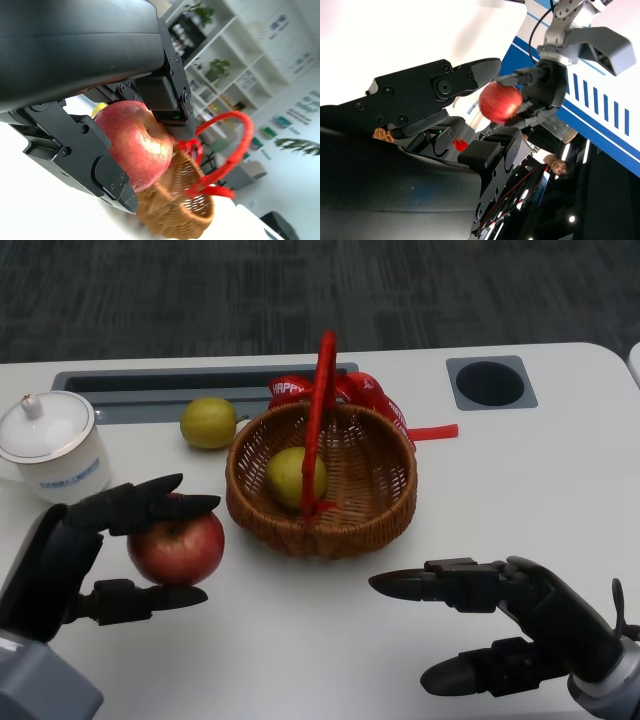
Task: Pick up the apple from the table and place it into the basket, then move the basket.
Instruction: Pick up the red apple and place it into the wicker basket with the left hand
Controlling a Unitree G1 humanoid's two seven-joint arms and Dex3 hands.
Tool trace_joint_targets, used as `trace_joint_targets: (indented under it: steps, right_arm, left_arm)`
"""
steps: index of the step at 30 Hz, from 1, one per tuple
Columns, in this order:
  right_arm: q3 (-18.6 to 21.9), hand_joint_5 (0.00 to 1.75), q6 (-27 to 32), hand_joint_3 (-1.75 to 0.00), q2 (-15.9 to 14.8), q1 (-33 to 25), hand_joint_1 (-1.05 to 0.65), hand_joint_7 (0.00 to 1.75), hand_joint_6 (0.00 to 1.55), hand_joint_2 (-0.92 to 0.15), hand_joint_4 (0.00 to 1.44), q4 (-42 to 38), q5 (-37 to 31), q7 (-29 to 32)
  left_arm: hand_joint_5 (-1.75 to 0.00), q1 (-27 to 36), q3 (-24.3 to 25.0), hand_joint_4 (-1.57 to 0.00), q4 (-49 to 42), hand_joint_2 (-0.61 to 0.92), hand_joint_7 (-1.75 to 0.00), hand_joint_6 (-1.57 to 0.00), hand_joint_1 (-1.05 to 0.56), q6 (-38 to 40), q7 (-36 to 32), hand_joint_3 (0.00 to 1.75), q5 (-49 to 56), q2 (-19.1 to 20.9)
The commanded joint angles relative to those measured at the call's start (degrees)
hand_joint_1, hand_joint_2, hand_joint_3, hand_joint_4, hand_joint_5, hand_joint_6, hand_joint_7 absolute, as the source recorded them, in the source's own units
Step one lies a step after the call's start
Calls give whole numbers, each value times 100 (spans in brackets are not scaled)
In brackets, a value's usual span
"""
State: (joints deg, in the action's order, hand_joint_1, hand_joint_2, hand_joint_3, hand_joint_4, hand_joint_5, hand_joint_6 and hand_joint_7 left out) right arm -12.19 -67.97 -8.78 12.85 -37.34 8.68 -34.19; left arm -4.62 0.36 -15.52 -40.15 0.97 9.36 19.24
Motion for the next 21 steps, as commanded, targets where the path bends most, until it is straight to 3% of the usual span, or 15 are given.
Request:
trace_joint_targets:
  steps: [1, 10, 21]
  right_arm:
    - [25, 0, -36, 0, -35, 1, -54, 0, 61, -90, 71, 6, 58, 10]
    - [19, 0, 11, 0, -41, -13, -54, 0, 62, -90, 71, 44, 89, -2]
    - [33, 0, 101, 0, -60, -97, -55, 0, 62, -89, 71, 189, 17, 51]
  left_arm:
    - [-3, 68, 165, -128, 523, 80, -1, -115, -8, 126, 126, 0, -171, 93]
    - [-2, -518, 142, -127, 543, 80, -1, -116, -8, 294, 317, 0, -199, -33]
    - [0, -1771, 18, -125, -891, 80, 0, -115, -13, 242, 358, 0, -121, -232]
